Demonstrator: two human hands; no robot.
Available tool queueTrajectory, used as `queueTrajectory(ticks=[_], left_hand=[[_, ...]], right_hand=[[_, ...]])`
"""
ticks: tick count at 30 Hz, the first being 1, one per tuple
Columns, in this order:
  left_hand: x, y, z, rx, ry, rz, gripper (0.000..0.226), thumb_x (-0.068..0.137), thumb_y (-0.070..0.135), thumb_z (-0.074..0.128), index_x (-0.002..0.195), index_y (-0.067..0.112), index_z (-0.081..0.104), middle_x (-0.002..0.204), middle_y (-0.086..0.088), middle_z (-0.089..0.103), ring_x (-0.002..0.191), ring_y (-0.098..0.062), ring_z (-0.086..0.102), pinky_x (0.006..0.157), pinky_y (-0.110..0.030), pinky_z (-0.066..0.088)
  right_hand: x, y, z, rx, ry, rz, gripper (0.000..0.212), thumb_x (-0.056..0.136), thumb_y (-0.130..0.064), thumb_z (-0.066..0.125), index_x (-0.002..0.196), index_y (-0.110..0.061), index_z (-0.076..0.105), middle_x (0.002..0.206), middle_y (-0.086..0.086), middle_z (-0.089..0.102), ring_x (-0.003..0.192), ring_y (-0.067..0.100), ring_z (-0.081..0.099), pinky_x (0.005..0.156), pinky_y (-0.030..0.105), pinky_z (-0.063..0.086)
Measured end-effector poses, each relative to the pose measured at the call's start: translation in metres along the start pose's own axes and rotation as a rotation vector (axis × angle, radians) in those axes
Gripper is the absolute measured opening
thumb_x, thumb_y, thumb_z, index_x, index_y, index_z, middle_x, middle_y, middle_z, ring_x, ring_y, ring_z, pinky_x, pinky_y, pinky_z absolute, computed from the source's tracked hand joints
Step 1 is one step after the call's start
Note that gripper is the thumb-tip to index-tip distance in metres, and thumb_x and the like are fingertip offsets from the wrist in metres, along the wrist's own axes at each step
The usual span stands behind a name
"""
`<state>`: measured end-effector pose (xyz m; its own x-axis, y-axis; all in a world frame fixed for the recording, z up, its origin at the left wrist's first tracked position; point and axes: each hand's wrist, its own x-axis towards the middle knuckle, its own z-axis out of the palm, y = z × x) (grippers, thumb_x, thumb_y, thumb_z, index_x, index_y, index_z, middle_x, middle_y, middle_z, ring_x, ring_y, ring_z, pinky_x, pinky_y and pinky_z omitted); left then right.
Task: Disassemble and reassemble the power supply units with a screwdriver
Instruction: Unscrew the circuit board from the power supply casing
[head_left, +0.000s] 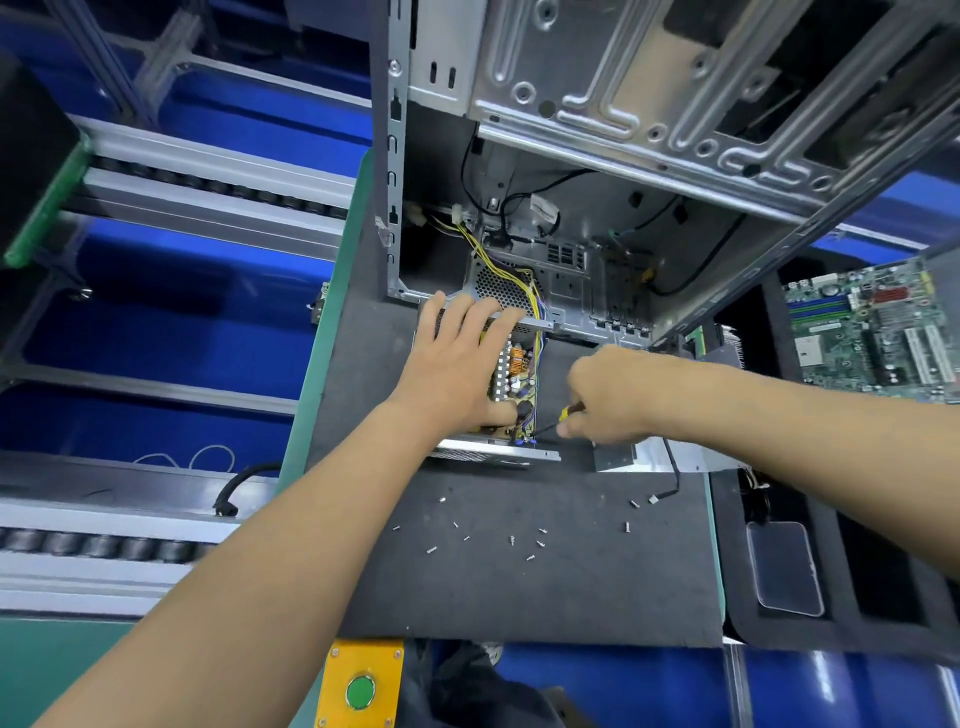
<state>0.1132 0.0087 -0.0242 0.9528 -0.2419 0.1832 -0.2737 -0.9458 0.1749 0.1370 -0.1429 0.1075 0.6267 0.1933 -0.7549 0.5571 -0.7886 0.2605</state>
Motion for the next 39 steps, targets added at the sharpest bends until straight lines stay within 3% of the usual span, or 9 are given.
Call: queueTrajectory(ticks=[6, 11, 15, 19, 23, 26, 29, 36, 39], left_hand=[[0.000, -0.002, 0.003, 0.016, 0.024, -0.004, 0.104, 0.056, 0.064, 0.070, 0.146, 0.017, 0.046, 0.135, -0.008, 0.051, 0.128, -0.036, 0.045, 0.118, -0.054, 0.017], [0.001, -0.001, 0.008, 0.008, 0.062, 0.000, 0.105, 0.054, 0.065, 0.069, 0.144, 0.017, 0.046, 0.133, -0.008, 0.052, 0.127, -0.036, 0.045, 0.117, -0.054, 0.017], [0.002, -0.002, 0.008, 0.009, 0.085, -0.007, 0.103, 0.055, 0.067, 0.059, 0.143, 0.016, 0.048, 0.132, -0.008, 0.052, 0.126, -0.036, 0.046, 0.116, -0.054, 0.019], [0.002, -0.002, 0.011, 0.019, 0.100, 0.014, 0.104, 0.052, 0.065, 0.068, 0.142, 0.016, 0.049, 0.131, -0.009, 0.053, 0.126, -0.037, 0.048, 0.116, -0.053, 0.018], [0.002, -0.003, 0.010, 0.010, 0.101, 0.024, 0.103, 0.052, 0.065, 0.065, 0.142, 0.016, 0.048, 0.130, -0.009, 0.053, 0.125, -0.037, 0.047, 0.115, -0.053, 0.017], [0.003, -0.002, 0.010, -0.001, 0.099, 0.008, 0.101, 0.054, 0.069, 0.054, 0.141, 0.018, 0.047, 0.128, -0.007, 0.053, 0.124, -0.035, 0.046, 0.116, -0.052, 0.013], [0.003, -0.001, 0.010, -0.028, 0.093, -0.011, 0.102, 0.055, 0.072, 0.049, 0.141, 0.017, 0.048, 0.128, -0.007, 0.053, 0.125, -0.035, 0.045, 0.118, -0.051, 0.010], [0.003, 0.000, 0.010, -0.032, 0.077, -0.013, 0.108, 0.050, 0.068, 0.072, 0.141, 0.017, 0.049, 0.129, -0.008, 0.053, 0.126, -0.036, 0.046, 0.118, -0.053, 0.013], [0.002, 0.000, 0.006, -0.022, 0.051, -0.013, 0.108, 0.049, 0.065, 0.075, 0.143, 0.016, 0.048, 0.131, -0.009, 0.052, 0.127, -0.037, 0.046, 0.117, -0.055, 0.017]], right_hand=[[0.002, 0.013, -0.005, -0.860, 0.297, -0.611, 0.020, 0.098, -0.016, 0.043, 0.080, -0.013, 0.049, 0.093, 0.008, 0.065, 0.067, 0.031, 0.048, 0.051, 0.034, 0.031], [0.017, 0.014, 0.008, -0.071, 0.093, -0.170, 0.041, 0.100, -0.045, 0.044, 0.073, -0.014, 0.047, 0.079, 0.007, 0.052, 0.086, 0.034, 0.061, 0.067, 0.030, 0.041], [0.016, 0.014, 0.015, 0.671, -0.167, 0.209, 0.038, 0.097, -0.039, 0.052, 0.084, -0.006, 0.068, 0.044, -0.002, 0.057, 0.042, 0.019, 0.046, 0.045, 0.018, 0.036], [0.012, 0.013, 0.019, 0.100, 0.124, -0.110, 0.030, 0.096, -0.034, 0.050, 0.114, -0.010, 0.055, 0.106, 0.013, 0.061, 0.088, 0.033, 0.060, 0.070, 0.033, 0.049], [-0.002, 0.017, 0.021, -0.560, 0.306, -0.554, 0.020, 0.092, -0.005, 0.046, 0.107, -0.010, 0.057, 0.099, 0.010, 0.058, 0.086, 0.031, 0.063, 0.063, 0.038, 0.045], [-0.001, 0.017, 0.017, -0.696, 0.283, -0.609, 0.020, 0.088, -0.004, 0.048, 0.101, -0.011, 0.061, 0.091, 0.009, 0.063, 0.082, 0.031, 0.064, 0.049, 0.032, 0.028], [0.002, 0.007, 0.016, -0.537, 0.223, -0.482, 0.011, 0.089, -0.012, 0.050, 0.096, -0.012, 0.058, 0.083, 0.009, 0.057, 0.084, 0.033, 0.065, 0.045, 0.029, 0.020], [0.025, 0.000, 0.014, 0.257, -0.076, 0.011, 0.019, 0.094, -0.017, 0.050, 0.075, -0.012, 0.051, 0.085, 0.012, 0.054, 0.080, 0.033, 0.059, 0.067, 0.027, 0.049], [0.024, 0.002, 0.009, 0.514, -0.203, 0.090, 0.021, 0.095, -0.013, 0.049, 0.075, -0.008, 0.055, 0.068, 0.013, 0.054, 0.043, 0.020, 0.039, 0.047, 0.017, 0.032]])
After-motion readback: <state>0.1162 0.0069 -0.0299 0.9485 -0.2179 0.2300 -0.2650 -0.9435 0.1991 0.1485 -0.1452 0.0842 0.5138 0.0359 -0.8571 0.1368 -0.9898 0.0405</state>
